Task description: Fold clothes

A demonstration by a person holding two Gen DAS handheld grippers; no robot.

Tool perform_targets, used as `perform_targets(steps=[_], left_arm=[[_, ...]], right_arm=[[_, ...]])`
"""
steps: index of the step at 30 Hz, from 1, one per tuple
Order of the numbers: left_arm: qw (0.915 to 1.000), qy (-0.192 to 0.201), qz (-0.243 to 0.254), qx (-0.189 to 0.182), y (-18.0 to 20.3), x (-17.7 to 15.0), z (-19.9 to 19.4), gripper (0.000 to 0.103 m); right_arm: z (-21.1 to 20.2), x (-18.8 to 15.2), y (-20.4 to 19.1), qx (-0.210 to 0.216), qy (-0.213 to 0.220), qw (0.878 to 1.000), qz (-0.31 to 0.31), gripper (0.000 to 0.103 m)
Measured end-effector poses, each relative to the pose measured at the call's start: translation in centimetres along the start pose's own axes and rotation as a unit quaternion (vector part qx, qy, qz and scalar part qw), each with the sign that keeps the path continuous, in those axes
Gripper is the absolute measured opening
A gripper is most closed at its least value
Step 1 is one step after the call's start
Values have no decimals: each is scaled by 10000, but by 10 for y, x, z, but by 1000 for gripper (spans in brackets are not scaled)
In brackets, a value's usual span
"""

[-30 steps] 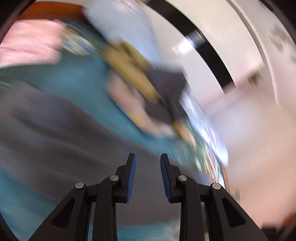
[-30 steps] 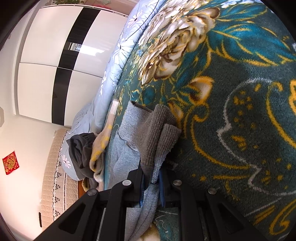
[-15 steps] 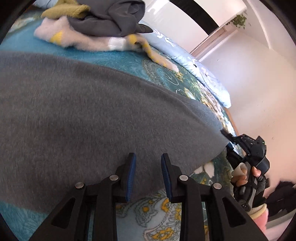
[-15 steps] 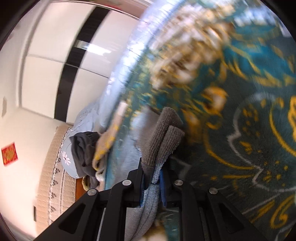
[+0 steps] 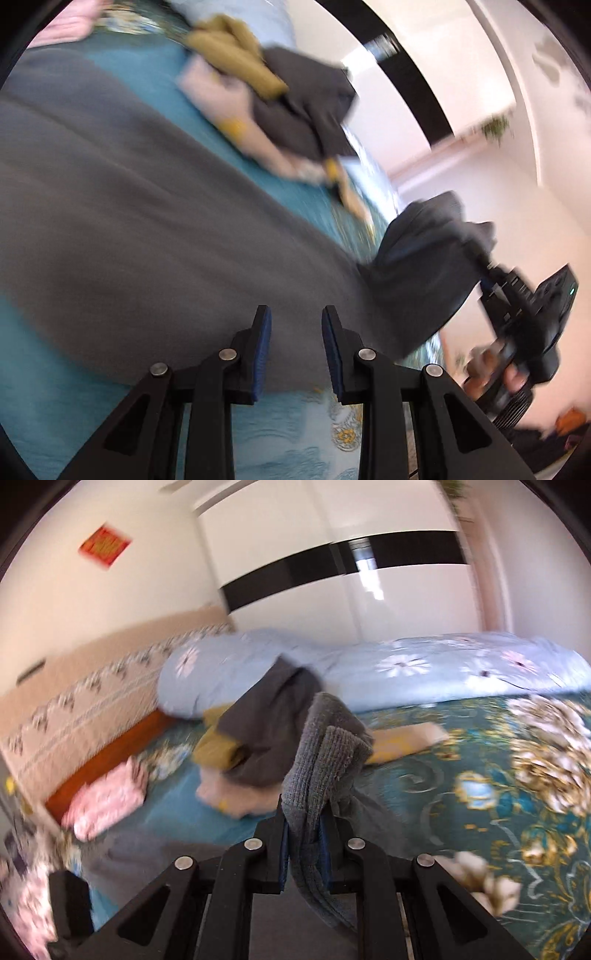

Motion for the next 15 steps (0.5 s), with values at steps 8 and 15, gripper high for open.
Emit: perform_targets(steps=[8, 15], left_arm=[[9963, 467, -701, -147, -44, 2, -37, 28], [9955, 478, -772, -264, -49, 0, -41, 28]], right_arm=[[64, -128, -92, -239, -1193, 9673, -2224, 15], [75, -163, -97, -549, -1481, 9535, -2567, 22]])
Point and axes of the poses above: each gripper's, at about its wrist camera, not at the fingertips, and z roughly the way its jaws point, y to its right, x to its top, the point moved 10 cm from there along z, roughly the way its jaws point, and after that the axes turned 11 degrees about z, right-handed, at the moved point
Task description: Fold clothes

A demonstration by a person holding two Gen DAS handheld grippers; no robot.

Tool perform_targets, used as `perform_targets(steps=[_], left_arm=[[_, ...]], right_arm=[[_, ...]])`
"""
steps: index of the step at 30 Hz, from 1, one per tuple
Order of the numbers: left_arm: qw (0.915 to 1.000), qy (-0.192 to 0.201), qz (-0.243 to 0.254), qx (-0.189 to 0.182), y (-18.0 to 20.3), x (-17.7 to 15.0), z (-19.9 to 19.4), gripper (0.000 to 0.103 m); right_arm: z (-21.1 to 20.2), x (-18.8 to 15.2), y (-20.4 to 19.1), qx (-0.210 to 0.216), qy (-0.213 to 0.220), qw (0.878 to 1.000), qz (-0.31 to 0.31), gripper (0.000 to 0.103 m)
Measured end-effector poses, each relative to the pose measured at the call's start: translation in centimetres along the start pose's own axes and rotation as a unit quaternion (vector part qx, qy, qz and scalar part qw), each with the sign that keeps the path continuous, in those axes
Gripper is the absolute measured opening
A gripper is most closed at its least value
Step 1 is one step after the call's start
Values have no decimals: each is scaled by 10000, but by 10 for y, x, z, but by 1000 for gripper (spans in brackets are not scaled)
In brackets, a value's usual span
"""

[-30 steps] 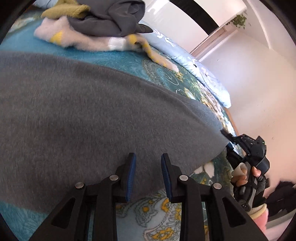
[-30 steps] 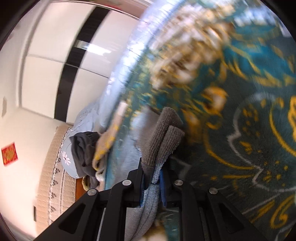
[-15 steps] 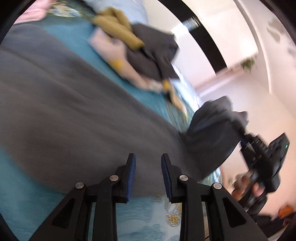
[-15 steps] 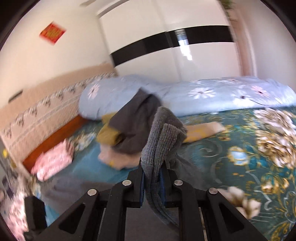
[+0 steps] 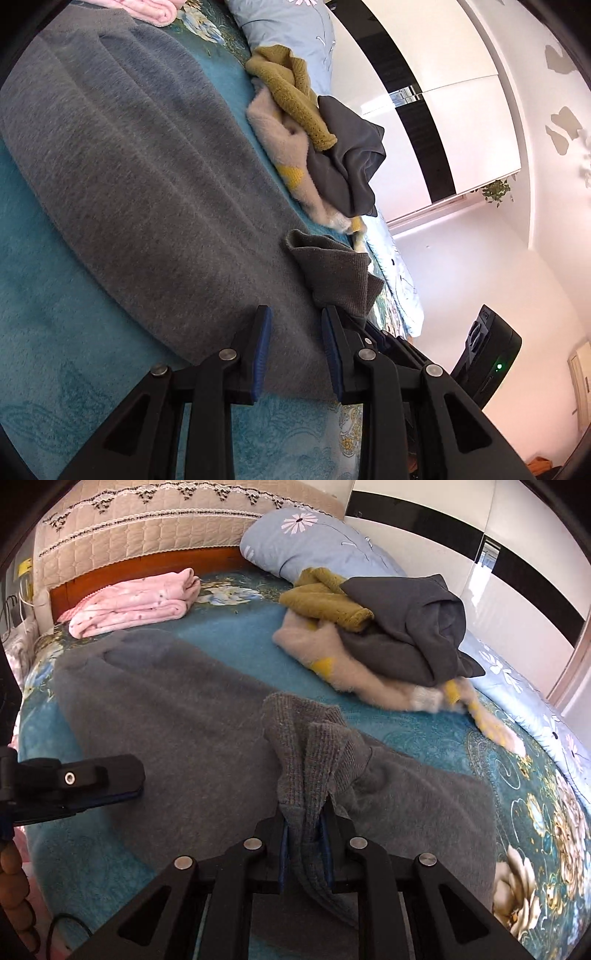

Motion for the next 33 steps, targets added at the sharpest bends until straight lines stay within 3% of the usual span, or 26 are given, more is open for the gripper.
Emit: perform_targets(steps=[6, 10, 16, 20, 22, 26, 29, 31, 32, 33], left_arm=[[10000, 31, -61, 29, -6, 0, -4, 29], [10000, -4, -28, 57, -7, -2, -6, 29], [9999, -123, 46, 54, 1, -3, 4, 31], [9995, -226, 197, 95, 16, 1, 21, 48], [9989, -249, 307, 253, 20, 5, 32, 53], [9961, -396, 567, 552, 29, 11, 61, 53], [9951, -493, 679, 520, 41, 13, 79, 53], [9926, -541, 833, 702, 44, 16, 93, 53], [9914, -568, 847, 817, 42, 18, 99, 49], [9904, -596, 848, 916, 40, 19, 104, 33]], right_arm=[[-18, -5, -19, 865, -137, 9958, 249, 42], [-37, 2, -13, 1415, -78, 9884, 555, 44], [-66, 28, 94, 1099, 488, 9740, 1919, 51], [-51, 5, 155, 956, 539, 9499, 2927, 51], [-31, -13, 164, 1192, 218, 9332, 3384, 51], [-11, -25, 170, 1757, -139, 8975, 4043, 51], [-17, -18, 170, 1788, 36, 9024, 3922, 51], [-22, -17, 171, 1771, 140, 9036, 3898, 51], [-22, -17, 171, 1778, 142, 9029, 3910, 51], [-22, -17, 171, 1785, 142, 9022, 3924, 51]])
Point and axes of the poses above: each gripper's, at about its wrist camera, not at the fingertips, and z roughly the way its jaws point, y to its right, x to its top, the point moved 10 cm from there along z, roughly the way its jaws point, and after that the axes turned 11 degrees about z, right-handed, at the moved point
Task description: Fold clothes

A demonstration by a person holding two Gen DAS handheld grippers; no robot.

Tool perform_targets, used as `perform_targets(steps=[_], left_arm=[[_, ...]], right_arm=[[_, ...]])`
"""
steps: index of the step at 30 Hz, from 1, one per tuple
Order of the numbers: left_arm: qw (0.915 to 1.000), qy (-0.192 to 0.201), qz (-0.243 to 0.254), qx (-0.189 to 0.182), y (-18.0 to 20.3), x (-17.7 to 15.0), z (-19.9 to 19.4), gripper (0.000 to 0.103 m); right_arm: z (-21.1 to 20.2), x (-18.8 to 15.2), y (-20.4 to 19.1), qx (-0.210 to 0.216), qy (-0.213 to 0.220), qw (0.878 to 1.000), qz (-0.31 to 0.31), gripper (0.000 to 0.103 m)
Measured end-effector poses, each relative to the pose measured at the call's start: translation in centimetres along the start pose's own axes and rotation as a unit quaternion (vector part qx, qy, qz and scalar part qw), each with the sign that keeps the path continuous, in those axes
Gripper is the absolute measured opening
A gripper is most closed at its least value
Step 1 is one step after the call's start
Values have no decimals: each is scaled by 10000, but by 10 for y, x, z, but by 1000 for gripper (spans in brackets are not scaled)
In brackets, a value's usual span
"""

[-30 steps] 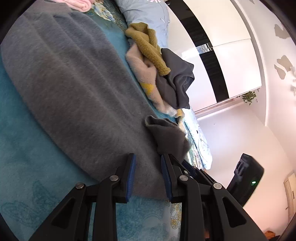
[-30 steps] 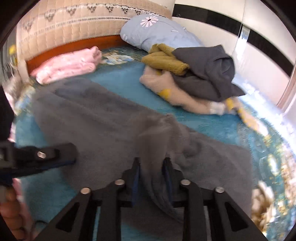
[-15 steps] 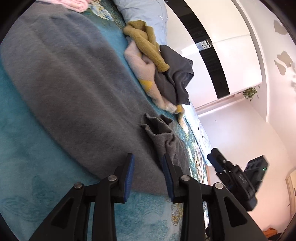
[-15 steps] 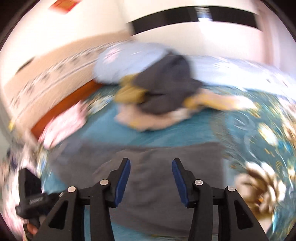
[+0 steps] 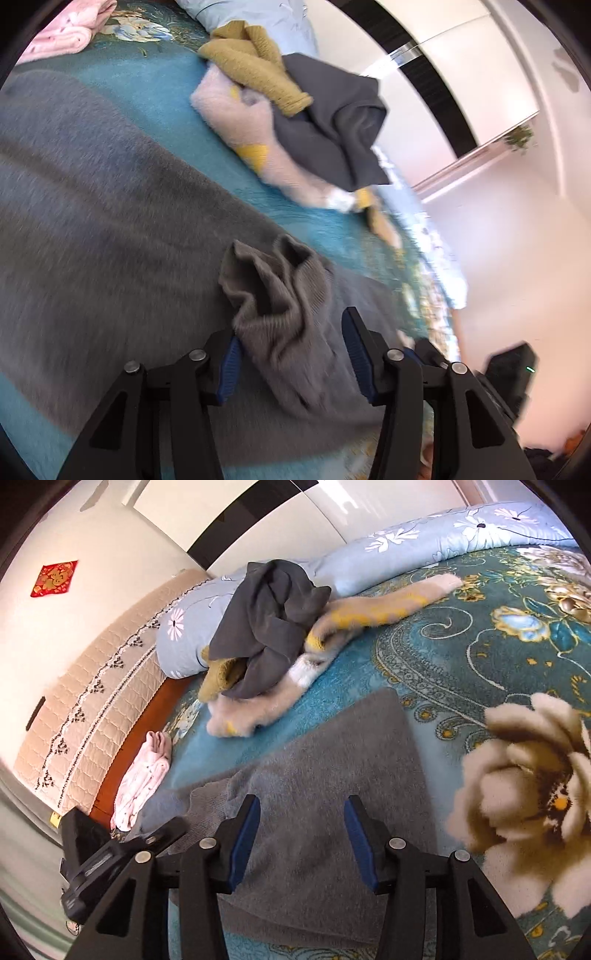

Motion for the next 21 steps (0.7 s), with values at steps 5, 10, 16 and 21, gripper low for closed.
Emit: perform_targets(steps=[5, 10, 16, 21], left_arm=[[9960, 279, 799, 286, 25, 16, -8, 14], [9860, 1019, 1301, 215, 40, 32, -62, 14], [9994, 80, -208, 262, -62, -6, -15, 15], [9996, 64, -144, 223, -64, -7, -13, 18]], right_arm=[[-2, 1, 6, 89, -44, 9998, 197, 51], [-5, 3, 4, 218, -15, 9995, 247, 51], [17, -15, 15, -167, -512, 9983, 230, 51], [25, -21, 19, -394, -641, 9972, 22, 51]])
Point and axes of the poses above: each gripper's, at about its wrist camera, not at the fingertips, and z roughly the way its jaws point, y to its right, x to its top, the point moved 10 cm from there along z, roughly the way its jaws point, and after that the axes turned 11 degrees about z, right-handed, at the moved point
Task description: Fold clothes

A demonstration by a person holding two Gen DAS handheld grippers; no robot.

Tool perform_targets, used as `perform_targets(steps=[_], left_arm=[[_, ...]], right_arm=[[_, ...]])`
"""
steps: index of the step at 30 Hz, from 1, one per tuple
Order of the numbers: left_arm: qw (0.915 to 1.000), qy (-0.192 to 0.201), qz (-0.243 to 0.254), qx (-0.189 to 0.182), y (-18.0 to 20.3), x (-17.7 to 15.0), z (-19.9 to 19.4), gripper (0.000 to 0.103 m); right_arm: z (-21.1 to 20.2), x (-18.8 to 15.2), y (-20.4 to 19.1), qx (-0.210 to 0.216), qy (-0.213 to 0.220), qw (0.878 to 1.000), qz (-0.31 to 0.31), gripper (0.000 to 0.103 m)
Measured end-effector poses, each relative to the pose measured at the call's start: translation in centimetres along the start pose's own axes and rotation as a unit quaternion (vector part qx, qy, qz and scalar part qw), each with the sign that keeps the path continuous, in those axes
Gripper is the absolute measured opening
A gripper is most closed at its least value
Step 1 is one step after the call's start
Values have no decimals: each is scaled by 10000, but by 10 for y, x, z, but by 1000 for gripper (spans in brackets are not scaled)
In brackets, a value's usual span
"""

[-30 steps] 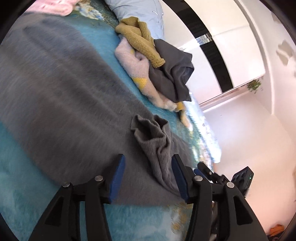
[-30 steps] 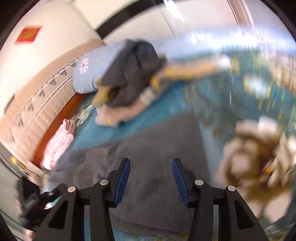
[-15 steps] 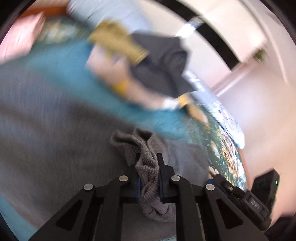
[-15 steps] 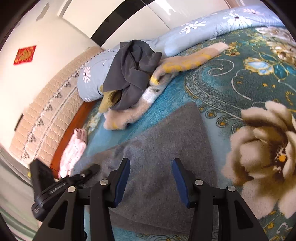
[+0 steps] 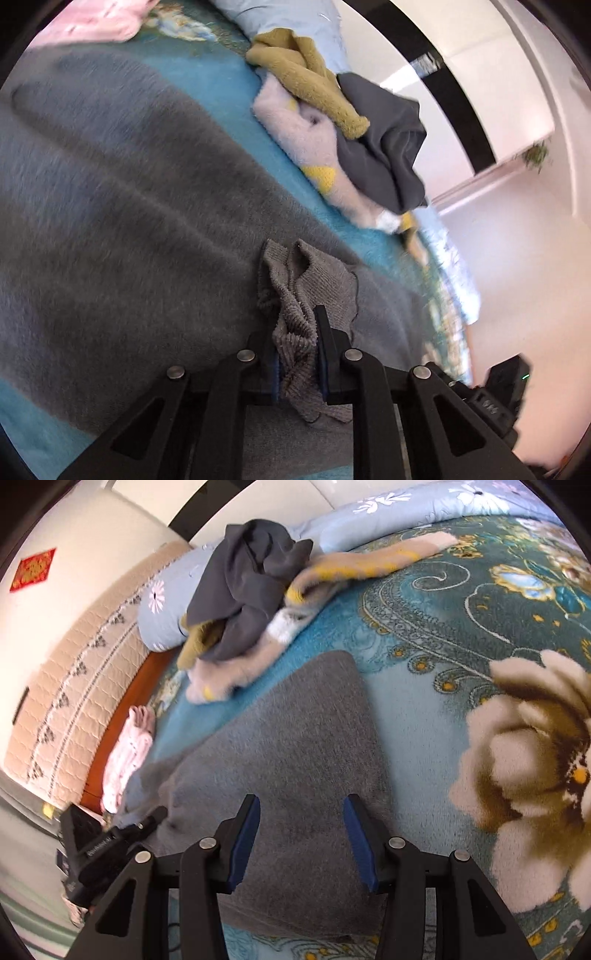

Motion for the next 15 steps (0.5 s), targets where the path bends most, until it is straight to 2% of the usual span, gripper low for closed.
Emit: perform_targets(steps=[6, 10, 13, 15], left_arm=[[9997, -26, -247, -64, -9, -4, 4, 20], [9999, 58, -33, 103, -2, -4, -7, 25], [9991, 406, 124, 5, 5, -1, -33, 32], [9974, 707, 156, -43, 4, 0, -56, 41]], right_arm=[[6, -7, -5, -355, -2, 9981, -505, 51], [4, -5, -5, -296, 51, 9983, -498, 51], [-2, 1, -5, -71, 183, 9994, -299, 51], [-5, 4, -5, -17, 319, 9992, -253, 53]])
Point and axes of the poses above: each gripper's, at about its wrist camera, not at the fingertips, and z roughly the way its jaws point, y to its right, x to its top, the point moved 10 cm from there along z, roughly the way its jaws point, and after that the axes turned 11 degrees about z, right-handed, at the moved point
